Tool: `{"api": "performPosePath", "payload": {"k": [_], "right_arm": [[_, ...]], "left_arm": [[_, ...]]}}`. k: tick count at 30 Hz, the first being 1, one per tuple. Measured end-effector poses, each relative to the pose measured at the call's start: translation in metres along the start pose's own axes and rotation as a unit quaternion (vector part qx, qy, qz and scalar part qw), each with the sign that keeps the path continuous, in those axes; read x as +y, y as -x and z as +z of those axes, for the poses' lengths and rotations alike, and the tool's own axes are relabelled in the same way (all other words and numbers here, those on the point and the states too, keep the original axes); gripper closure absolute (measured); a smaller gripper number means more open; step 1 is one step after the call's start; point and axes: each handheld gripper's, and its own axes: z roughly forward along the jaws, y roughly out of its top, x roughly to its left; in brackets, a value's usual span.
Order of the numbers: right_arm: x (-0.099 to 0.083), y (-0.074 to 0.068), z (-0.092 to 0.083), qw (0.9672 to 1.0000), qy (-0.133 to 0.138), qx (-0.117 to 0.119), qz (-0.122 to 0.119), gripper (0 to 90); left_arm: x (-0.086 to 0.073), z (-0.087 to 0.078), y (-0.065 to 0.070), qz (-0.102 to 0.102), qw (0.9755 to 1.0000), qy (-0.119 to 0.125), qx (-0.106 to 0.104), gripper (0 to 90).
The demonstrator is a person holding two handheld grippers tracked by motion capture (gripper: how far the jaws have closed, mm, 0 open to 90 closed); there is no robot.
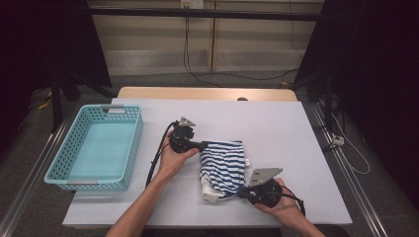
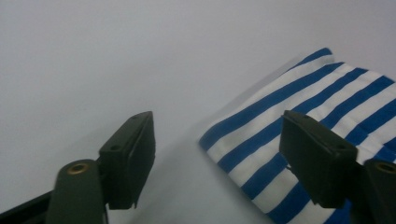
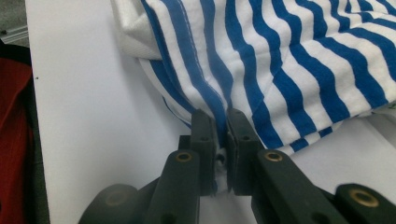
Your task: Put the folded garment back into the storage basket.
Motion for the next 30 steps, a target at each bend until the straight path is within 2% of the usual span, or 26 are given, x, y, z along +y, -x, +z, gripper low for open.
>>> {"api": "performPosePath", "payload": {"k": [2, 6, 7, 8, 12, 14, 15, 16, 17, 22, 24, 25, 27, 28, 30], "right_arm": [[0.000, 0.000, 0.000, 1.0000, 0.000, 0.000, 0.000, 84.0], [0.000, 0.001, 0.000, 1.0000, -0.001, -0.002, -0.006, 84.0], [0.000, 0.001, 0.000, 1.0000, -0.001, -0.003, -0.005, 84.0], [-0.001, 0.002, 0.000, 1.0000, -0.002, -0.002, -0.005, 84.0], [-0.001, 0.001, 0.000, 1.0000, -0.002, -0.005, -0.006, 84.0], [-0.001, 0.002, 0.000, 1.0000, -0.002, -0.002, -0.007, 84.0], [-0.001, 0.002, 0.000, 1.0000, -0.002, -0.002, -0.007, 84.0], [-0.001, 0.002, 0.000, 1.0000, -0.001, -0.001, -0.008, 84.0], [-0.001, 0.002, 0.000, 1.0000, -0.001, -0.003, -0.006, 83.9], [-0.001, 0.000, 0.000, 0.9999, -0.003, -0.008, -0.008, 84.1], [-0.001, 0.000, 0.000, 0.9999, -0.002, -0.007, -0.010, 84.1], [-0.001, 0.000, 0.000, 0.9999, -0.002, -0.005, -0.010, 84.1], [-0.001, 0.000, 0.000, 0.9999, -0.001, -0.005, -0.010, 84.1], [-0.001, 0.000, -0.001, 1.0000, 0.000, 0.001, -0.008, 83.7], [-0.001, 0.001, -0.001, 1.0000, 0.000, -0.003, -0.009, 83.1]], "left_arm": [[-0.001, 0.004, 0.001, -0.008, 1.0000, -0.001, 0.001, 36.0], [-0.003, 0.009, 0.001, -0.004, 1.0000, -0.002, -0.001, 52.1], [-0.003, 0.010, 0.000, 0.002, 1.0000, -0.007, -0.002, 52.1], [-0.004, 0.013, 0.001, -0.005, 0.9998, -0.011, -0.013, 54.9], [-0.007, 0.018, 0.004, 0.000, 0.9998, -0.015, -0.011, 55.3], [-0.008, 0.019, 0.006, 0.023, 0.9996, -0.015, -0.002, 55.8], [-0.008, 0.019, 0.006, 0.023, 0.9996, -0.015, -0.002, 57.3], [-0.007, 0.017, 0.007, 0.033, 0.9992, -0.024, -0.001, 57.3], [-0.007, 0.016, 0.009, 0.025, 0.9993, -0.028, -0.004, 61.3], [-0.008, 0.015, 0.008, 0.027, 0.9992, -0.028, -0.007, 64.2], [-0.009, 0.015, 0.008, 0.020, 0.9994, -0.025, -0.013, 66.6], [-0.009, 0.015, 0.006, 0.016, 0.9993, -0.024, -0.023, 68.0], [-0.009, 0.016, 0.006, 0.013, 0.9994, -0.023, -0.022, 69.7], [-0.009, 0.016, 0.007, 0.010, 0.9993, -0.024, -0.028, 74.4], [-0.009, 0.017, 0.008, 0.012, 0.9992, -0.024, -0.029, 79.9]]}}
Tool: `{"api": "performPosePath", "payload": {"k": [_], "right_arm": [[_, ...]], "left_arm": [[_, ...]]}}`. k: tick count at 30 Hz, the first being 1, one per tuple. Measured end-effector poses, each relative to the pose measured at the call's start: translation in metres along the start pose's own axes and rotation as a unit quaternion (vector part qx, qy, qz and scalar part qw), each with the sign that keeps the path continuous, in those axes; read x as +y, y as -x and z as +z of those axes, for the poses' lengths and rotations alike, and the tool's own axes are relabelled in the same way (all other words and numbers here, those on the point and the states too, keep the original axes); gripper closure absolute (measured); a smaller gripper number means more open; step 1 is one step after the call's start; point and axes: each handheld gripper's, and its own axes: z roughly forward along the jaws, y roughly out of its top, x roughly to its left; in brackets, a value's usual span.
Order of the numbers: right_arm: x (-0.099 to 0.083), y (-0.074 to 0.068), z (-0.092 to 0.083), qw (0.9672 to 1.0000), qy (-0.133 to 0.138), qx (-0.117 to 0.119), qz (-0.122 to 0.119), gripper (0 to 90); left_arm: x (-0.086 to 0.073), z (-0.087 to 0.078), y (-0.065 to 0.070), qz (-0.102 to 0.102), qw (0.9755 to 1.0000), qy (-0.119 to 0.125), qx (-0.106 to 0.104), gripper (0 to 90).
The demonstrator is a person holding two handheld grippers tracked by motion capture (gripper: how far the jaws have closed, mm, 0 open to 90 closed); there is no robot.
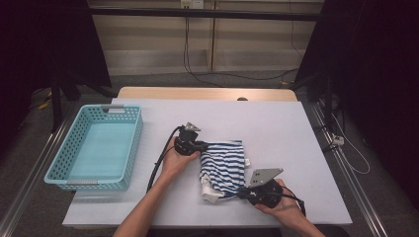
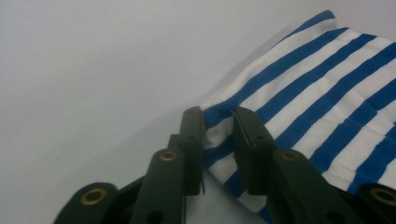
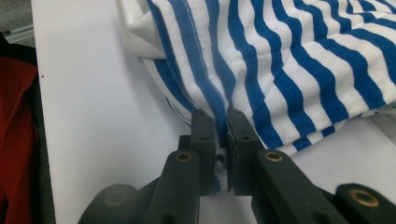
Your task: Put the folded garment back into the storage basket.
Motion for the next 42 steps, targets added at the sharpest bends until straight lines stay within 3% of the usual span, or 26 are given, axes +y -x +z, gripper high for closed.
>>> {"api": "performPosePath", "payload": {"k": [3, 5, 8, 10, 18, 22, 29, 35, 36, 38, 42], "right_arm": [[-0.001, 0.000, -0.002, 1.0000, 0.003, 0.008, 0.002, 75.8], [-0.003, -0.001, -0.004, 1.0000, 0.004, 0.000, -0.005, 67.4], [-0.005, -0.001, -0.006, 0.9999, 0.006, -0.003, -0.009, 64.3], [-0.007, -0.002, -0.007, 0.9997, 0.002, -0.004, -0.024, 56.2], [-0.006, -0.004, -0.004, 0.9983, 0.006, -0.026, -0.052, 54.5], [-0.003, -0.004, 0.000, 0.9970, 0.008, -0.034, -0.070, 65.3], [0.000, -0.003, 0.003, 0.9988, 0.008, -0.012, -0.046, 83.0], [0.001, 0.002, 0.001, 0.9998, 0.016, 0.006, -0.003, 85.1], [0.001, 0.002, 0.001, 0.9998, 0.019, 0.007, -0.002, 85.2], [0.002, 0.002, 0.000, 0.9997, 0.024, 0.008, 0.006, 85.4], [0.002, 0.001, -0.001, 0.9995, 0.028, 0.012, 0.011, 85.4]], "left_arm": [[0.001, 0.000, 0.003, 0.007, 1.0000, -0.003, 0.005, 82.1], [0.000, 0.001, 0.002, -0.003, 1.0000, 0.003, 0.002, 83.3], [0.001, 0.001, 0.002, -0.003, 1.0000, 0.002, 0.005, 83.8], [0.001, 0.001, 0.001, -0.005, 1.0000, 0.005, 0.002, 83.9], [0.001, 0.005, 0.000, -0.023, 0.9996, 0.019, 0.002, 84.0], [0.000, 0.006, -0.002, -0.030, 0.9992, 0.025, -0.002, 84.0], [0.000, 0.007, -0.001, -0.037, 0.9989, 0.030, -0.002, 84.2], [0.000, 0.007, -0.001, -0.041, 0.9984, 0.037, -0.003, 84.5], [0.001, 0.006, -0.002, -0.036, 0.9986, 0.038, -0.001, 84.6], [0.002, 0.007, -0.001, -0.058, 0.9972, 0.047, -0.010, 84.7], [0.002, 0.006, -0.002, -0.048, 0.9974, 0.052, -0.009, 84.8]]}}
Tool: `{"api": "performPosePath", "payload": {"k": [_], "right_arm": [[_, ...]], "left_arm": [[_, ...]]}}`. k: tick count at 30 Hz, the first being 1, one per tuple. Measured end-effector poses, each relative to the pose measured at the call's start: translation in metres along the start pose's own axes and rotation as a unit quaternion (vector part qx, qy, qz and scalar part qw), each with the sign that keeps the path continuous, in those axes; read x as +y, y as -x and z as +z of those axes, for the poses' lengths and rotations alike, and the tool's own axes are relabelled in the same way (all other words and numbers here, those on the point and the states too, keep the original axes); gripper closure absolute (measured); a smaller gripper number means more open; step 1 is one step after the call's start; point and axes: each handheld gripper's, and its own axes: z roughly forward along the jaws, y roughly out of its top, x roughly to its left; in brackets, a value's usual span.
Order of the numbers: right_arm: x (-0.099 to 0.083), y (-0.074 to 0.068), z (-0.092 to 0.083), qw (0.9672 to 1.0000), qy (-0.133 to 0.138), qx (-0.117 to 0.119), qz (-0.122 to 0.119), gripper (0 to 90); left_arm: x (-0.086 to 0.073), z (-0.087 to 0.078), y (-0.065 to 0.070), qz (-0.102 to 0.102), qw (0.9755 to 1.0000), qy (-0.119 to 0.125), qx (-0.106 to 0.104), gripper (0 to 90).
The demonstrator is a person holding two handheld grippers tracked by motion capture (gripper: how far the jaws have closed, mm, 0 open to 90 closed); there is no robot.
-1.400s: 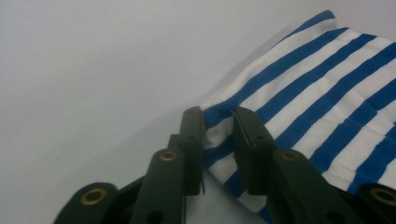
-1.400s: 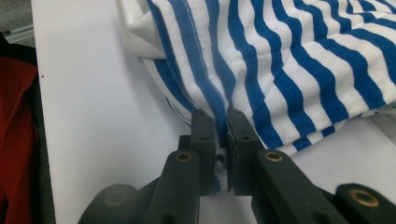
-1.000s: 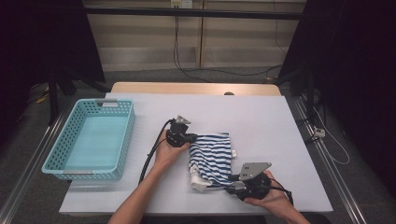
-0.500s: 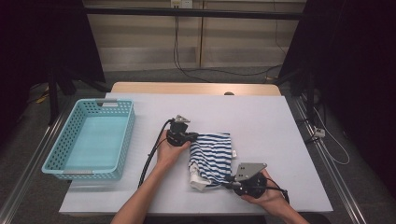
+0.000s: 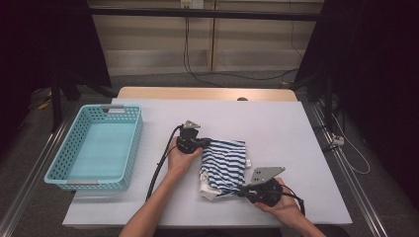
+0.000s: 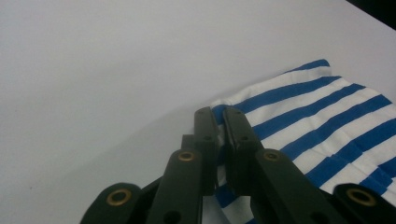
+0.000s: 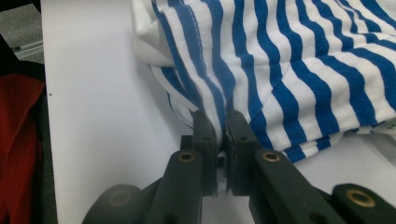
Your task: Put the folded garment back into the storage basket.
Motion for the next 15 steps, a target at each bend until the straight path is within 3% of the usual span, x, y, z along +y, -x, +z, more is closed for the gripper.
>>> {"api": "performPosePath", "payload": {"k": [15], "right_arm": [[0.006, -0.003, -0.009, 0.9992, 0.037, -0.002, 0.017, 85.6]], "left_arm": [[0.007, -0.011, 0.004, 0.000, 0.9995, 0.032, -0.007, 84.9]]}}
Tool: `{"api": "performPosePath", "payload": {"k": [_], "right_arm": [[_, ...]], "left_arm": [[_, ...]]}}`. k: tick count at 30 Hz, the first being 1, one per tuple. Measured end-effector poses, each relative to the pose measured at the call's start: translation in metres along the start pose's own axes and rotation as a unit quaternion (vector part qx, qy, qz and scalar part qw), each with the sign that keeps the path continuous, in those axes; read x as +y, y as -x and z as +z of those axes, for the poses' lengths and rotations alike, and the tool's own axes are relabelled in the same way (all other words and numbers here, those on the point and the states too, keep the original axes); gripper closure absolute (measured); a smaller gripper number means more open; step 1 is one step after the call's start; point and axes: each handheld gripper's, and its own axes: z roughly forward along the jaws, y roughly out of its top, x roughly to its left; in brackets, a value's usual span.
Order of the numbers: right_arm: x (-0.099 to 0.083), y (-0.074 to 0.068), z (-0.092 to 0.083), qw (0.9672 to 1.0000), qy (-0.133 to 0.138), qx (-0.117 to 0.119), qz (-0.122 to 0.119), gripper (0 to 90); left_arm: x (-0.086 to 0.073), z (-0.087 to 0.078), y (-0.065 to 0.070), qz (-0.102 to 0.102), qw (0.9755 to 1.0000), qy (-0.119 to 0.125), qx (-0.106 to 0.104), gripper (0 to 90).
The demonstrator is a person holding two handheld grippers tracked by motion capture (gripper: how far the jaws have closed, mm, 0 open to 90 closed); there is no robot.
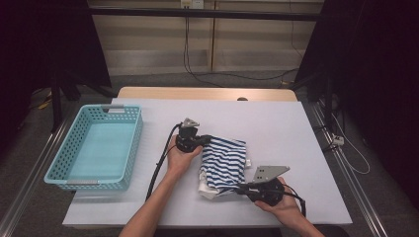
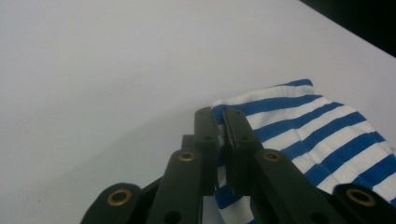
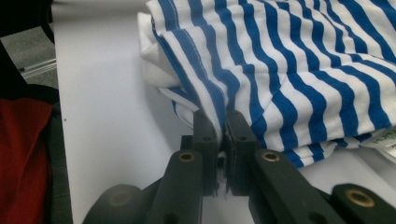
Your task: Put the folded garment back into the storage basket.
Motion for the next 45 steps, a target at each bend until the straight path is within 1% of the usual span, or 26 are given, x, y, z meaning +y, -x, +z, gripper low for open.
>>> {"api": "performPosePath", "payload": {"k": [8, 9, 11, 12, 13, 17, 18, 19, 21, 22, 24, 25, 26, 27, 28, 29, 30, 33, 35, 36, 38, 39, 40, 41, 42, 45], "right_arm": [[0.003, 0.000, -0.003, 0.9999, 0.014, -0.006, 0.001, 85.6], [0.003, 0.000, -0.003, 0.9999, 0.014, -0.006, 0.001, 85.6], [0.004, -0.001, -0.004, 0.9998, 0.020, -0.005, 0.003, 85.7], [0.004, -0.001, -0.004, 0.9998, 0.020, -0.006, -0.002, 85.6], [0.005, -0.002, -0.005, 0.9997, 0.022, -0.005, 0.002, 85.7], [0.006, -0.003, -0.006, 0.9996, 0.027, -0.003, 0.000, 85.7], [0.007, -0.003, -0.006, 0.9996, 0.029, -0.003, 0.000, 85.7], [0.007, -0.003, -0.006, 0.9995, 0.031, -0.003, 0.000, 85.7], [0.008, -0.004, -0.006, 0.9994, 0.035, 0.000, 0.002, 85.7], [0.009, -0.005, -0.007, 0.9993, 0.037, 0.002, 0.005, 85.6], [0.010, -0.004, -0.007, 0.9993, 0.039, 0.000, 0.003, 85.7], [0.011, -0.005, -0.008, 0.9989, 0.046, 0.005, 0.008, 85.7], [0.012, -0.005, -0.008, 0.9989, 0.047, 0.004, 0.006, 85.7], [0.013, -0.005, -0.009, 0.9988, 0.049, 0.003, 0.006, 85.7], [0.014, -0.005, -0.009, 0.9986, 0.052, 0.003, 0.005, 85.7], [0.015, -0.005, -0.009, 0.9986, 0.052, 0.004, 0.005, 85.7], [0.015, -0.005, -0.008, 0.9985, 0.054, 0.004, 0.007, 85.7], [0.018, -0.006, -0.008, 0.9983, 0.057, 0.005, 0.006, 85.7], [0.021, -0.006, -0.009, 0.9980, 0.062, 0.003, 0.004, 85.7], [0.021, -0.006, -0.009, 0.9980, 0.062, 0.003, 0.004, 85.7], [0.024, -0.007, -0.010, 0.9976, 0.069, 0.003, 0.004, 85.7], [0.024, -0.007, -0.010, 0.9976, 0.069, 0.003, 0.004, 85.7], [0.024, -0.008, -0.010, 0.9976, 0.069, 0.005, 0.004, 85.7], [0.024, -0.008, -0.010, 0.9976, 0.069, 0.005, 0.004, 85.7], [0.025, -0.008, -0.010, 0.9976, 0.070, 0.003, 0.002, 85.7], [0.028, -0.008, -0.010, 0.9973, 0.073, 0.003, 0.002, 85.7]], "left_arm": [[0.004, -0.007, -0.002, 0.001, 0.9999, 0.012, -0.001, 85.0], [0.005, -0.009, -0.002, 0.005, 0.9999, 0.012, 0.000, 85.0], [0.005, -0.010, -0.001, 0.001, 0.9998, 0.018, -0.001, 85.0], [0.005, -0.011, -0.001, 0.002, 0.9999, 0.017, -0.001, 84.9], [0.005, -0.011, -0.001, 0.002, 0.9999, 0.017, -0.001, 85.0], [0.006, -0.012, -0.001, 0.002, 0.9998, 0.019, -0.001, 85.0], [0.007, -0.014, -0.004, 0.026, 0.9997, 0.004, 0.003, 85.0], [0.007, -0.013, -0.001, 0.003, 0.9998, 0.020, -0.003, 84.9], [0.008, -0.015, -0.001, 0.007, 0.9998, 0.020, -0.002, 85.0], [0.008, -0.015, 0.000, 0.005, 0.9997, 0.026, -0.002, 84.9], [0.009, -0.016, -0.001, 0.009, 0.9997, 0.023, -0.002, 85.0], [0.011, -0.019, -0.002, 0.024, 0.9996, 0.013, 0.000, 85.0], [0.012, -0.020, -0.002, 0.021, 0.9996, 0.018, -0.001, 84.9], [0.013, -0.022, -0.002, 0.024, 0.9995, 0.018, -0.001, 85.0], [0.014, -0.022, -0.001, 0.014, 0.9995, 0.029, -0.004, 85.0], [0.016, -0.024, -0.001, 0.018, 0.9995, 0.027, -0.003, 85.0], [0.018, -0.027, -0.003, 0.036, 0.9992, 0.016, 0.001, 84.9], [0.020, -0.030, -0.002, 0.018, 0.9993, 0.034, 0.000, 84.9], [0.021, -0.031, -0.002, 0.019, 0.9992, 0.035, 0.002, 85.0], [0.021, -0.033, -0.003, 0.025, 0.9991, 0.034, 0.004, 85.0], [0.021, -0.036, -0.004, 0.011, 0.9990, 0.044, 0.004, 84.9], [0.021, -0.036, -0.004, 0.011, 0.9990, 0.044, 0.004, 84.9], [0.022, -0.040, -0.006, 0.034, 0.9989, 0.030, 0.008, 85.0], [0.022, -0.040, -0.006, 0.034, 0.9989, 0.030, 0.008, 84.9], [0.023, -0.040, -0.003, 0.015, 0.9986, 0.050, 0.007, 85.0], [0.026, -0.044, -0.004, 0.019, 0.9985, 0.050, 0.009, 85.0]]}}
